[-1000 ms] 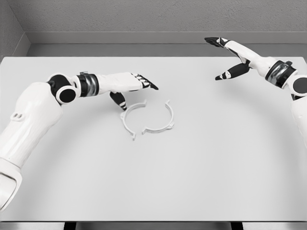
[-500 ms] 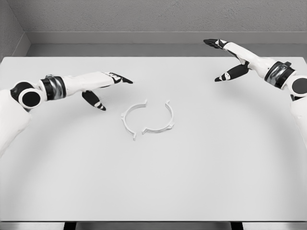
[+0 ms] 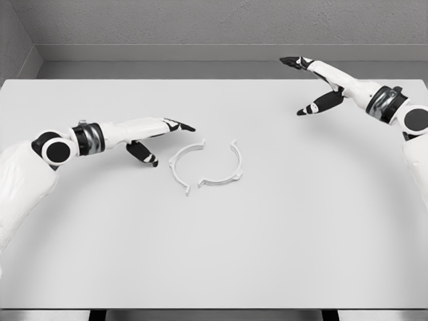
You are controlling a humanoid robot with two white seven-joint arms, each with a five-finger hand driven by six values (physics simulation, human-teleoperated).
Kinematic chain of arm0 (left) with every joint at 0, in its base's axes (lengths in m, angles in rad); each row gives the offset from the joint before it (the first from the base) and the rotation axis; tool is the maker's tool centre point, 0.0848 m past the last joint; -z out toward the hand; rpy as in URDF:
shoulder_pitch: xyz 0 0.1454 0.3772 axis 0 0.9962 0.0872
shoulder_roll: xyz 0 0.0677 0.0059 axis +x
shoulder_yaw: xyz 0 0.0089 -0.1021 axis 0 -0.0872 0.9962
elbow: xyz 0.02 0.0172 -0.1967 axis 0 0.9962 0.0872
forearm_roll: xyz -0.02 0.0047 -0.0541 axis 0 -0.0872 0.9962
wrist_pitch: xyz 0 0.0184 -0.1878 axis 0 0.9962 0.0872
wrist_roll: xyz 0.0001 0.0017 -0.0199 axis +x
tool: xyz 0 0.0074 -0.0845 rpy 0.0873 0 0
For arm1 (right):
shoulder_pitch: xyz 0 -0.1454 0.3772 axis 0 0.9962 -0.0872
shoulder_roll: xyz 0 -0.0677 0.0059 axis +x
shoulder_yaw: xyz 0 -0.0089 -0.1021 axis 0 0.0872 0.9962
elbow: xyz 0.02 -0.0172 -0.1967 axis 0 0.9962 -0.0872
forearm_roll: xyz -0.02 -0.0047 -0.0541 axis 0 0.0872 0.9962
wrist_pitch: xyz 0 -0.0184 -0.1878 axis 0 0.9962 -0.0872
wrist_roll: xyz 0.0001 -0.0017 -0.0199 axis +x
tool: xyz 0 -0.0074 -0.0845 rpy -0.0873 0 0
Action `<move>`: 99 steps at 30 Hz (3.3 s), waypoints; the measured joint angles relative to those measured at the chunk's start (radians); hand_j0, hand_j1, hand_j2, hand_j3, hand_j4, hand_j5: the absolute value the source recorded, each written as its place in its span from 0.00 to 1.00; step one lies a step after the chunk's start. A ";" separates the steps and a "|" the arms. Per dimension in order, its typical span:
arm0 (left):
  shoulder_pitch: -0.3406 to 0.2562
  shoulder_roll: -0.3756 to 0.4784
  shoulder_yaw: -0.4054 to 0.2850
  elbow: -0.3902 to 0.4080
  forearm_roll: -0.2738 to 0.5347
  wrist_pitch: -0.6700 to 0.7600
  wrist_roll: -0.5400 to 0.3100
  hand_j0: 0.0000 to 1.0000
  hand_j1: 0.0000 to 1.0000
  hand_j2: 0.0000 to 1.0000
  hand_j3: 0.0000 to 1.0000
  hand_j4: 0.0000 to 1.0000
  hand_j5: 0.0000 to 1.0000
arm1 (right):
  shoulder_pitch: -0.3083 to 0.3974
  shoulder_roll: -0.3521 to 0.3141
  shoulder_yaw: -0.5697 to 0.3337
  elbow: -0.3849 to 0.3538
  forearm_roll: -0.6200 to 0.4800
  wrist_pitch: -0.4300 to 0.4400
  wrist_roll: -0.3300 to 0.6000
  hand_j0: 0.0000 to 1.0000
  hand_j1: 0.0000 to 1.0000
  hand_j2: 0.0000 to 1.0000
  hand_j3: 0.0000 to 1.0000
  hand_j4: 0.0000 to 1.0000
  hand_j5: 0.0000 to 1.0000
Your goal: Assemble PVC drainage pipe clamps
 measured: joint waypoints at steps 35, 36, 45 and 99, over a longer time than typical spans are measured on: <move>0.060 0.031 -0.023 -0.152 0.057 -0.001 0.004 1.00 1.00 1.00 1.00 1.00 1.00 | 0.000 -0.018 0.024 -0.021 -0.001 0.000 0.000 1.00 1.00 1.00 1.00 1.00 1.00; 0.060 0.028 -0.024 -0.151 0.056 -0.001 0.004 1.00 1.00 1.00 1.00 1.00 1.00 | 0.000 -0.018 0.025 -0.022 -0.001 0.000 0.000 1.00 1.00 1.00 1.00 1.00 1.00; 0.048 -0.010 -0.023 -0.113 0.038 0.000 0.002 1.00 1.00 1.00 1.00 1.00 1.00 | 0.000 -0.020 0.031 -0.034 -0.001 0.000 0.000 1.00 1.00 1.00 1.00 1.00 1.00; 0.014 0.167 0.134 0.028 0.089 -0.001 0.003 1.00 1.00 1.00 1.00 1.00 1.00 | -0.012 0.148 0.207 -0.017 0.037 0.000 0.000 1.00 1.00 1.00 1.00 1.00 1.00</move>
